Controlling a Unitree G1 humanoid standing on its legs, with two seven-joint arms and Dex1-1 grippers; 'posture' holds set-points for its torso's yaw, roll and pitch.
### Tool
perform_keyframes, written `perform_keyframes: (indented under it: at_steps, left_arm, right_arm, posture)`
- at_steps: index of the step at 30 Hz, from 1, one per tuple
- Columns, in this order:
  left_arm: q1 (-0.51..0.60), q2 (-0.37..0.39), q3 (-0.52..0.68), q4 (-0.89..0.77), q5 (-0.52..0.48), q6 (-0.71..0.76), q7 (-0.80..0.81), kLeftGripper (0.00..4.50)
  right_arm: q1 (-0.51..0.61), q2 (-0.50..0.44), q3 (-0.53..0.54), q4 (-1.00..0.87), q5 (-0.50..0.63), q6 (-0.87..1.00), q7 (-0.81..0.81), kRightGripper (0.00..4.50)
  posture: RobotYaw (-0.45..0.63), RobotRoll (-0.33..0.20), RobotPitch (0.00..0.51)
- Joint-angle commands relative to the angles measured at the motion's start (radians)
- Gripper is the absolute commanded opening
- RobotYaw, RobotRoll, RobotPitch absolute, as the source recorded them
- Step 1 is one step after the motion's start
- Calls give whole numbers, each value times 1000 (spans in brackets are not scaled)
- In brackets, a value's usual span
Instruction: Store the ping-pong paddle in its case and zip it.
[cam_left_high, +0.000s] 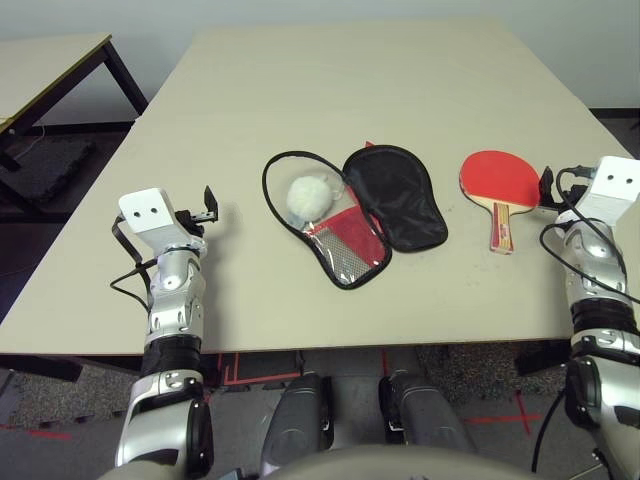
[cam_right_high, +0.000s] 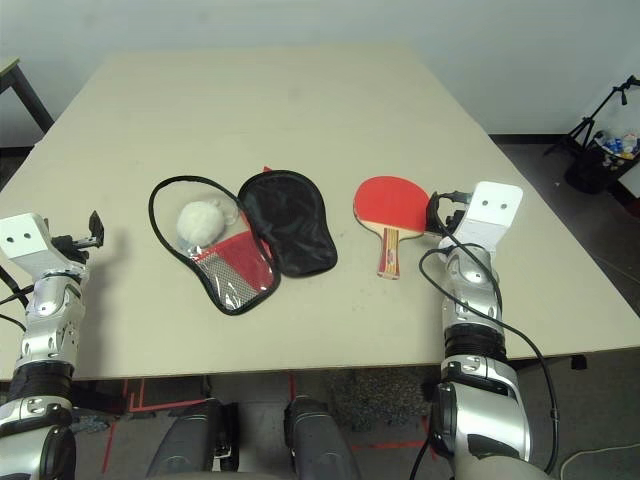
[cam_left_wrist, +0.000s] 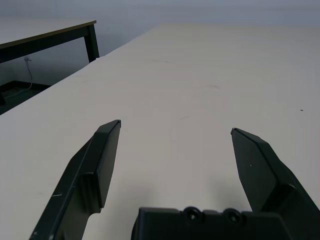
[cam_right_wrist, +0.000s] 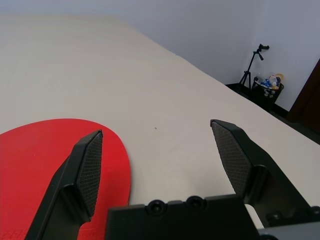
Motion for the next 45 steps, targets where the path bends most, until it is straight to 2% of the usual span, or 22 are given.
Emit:
perform_keyframes:
  at_steps: [1,7,9,14,17,19,24,28,33,40,45]
  left_arm:
    - [7,-6,-2,15,5,-2,-1,4500]
    - [-22,-23,-37,23,11,7,-27,4500]
    - [-53,3,-28,23,0,18,-40,4500]
    - [-126,65,-20,26,-36,46,-107,4500]
    - [-195,156,-53,-39,-45,112,-235,4500]
    - [-237,208,-75,-61,-47,157,-307,4500]
    - [-355,246,-116,-80,-103,325,-457,4500]
    - [-468,215,-224,-103,-106,462,-581,4500]
    - [-548,137,-282,-56,-94,513,-619,4500]
    - [-567,38,-365,-19,-60,521,-668,4500]
    - [-530,14,-470,-24,-20,544,-750,4500]
  right_arm:
    - [9,-8,-1,2,-4,5,0,4457]
    - [15,-17,-17,-25,15,41,-5,4457]
    - [8,-10,-14,-48,18,71,-8,4457]
    - [6,2,10,-130,7,193,-15,4457]
    - [30,-2,44,-301,20,406,22,4457]
    - [47,-4,72,-417,35,482,73,4457]
    - [71,0,83,-628,90,708,125,4457]
    - [53,38,80,-723,127,886,108,4457]
    - [31,77,82,-776,115,999,62,4457]
    - [37,118,49,-786,93,1074,-20,4457]
    - [33,122,65,-755,89,1123,-17,4457]
  posture:
    - [-24,0,97]
    - [-39,0,100]
    - [-36,0,110]
    - [-16,0,90]
    - [-9,0,68]
    - [-7,0,70]
    - [-3,0,52]
    - [-11,0,36]
    - [-33,0,22]
    - [-71,0,9]
    - [-77,0,8]
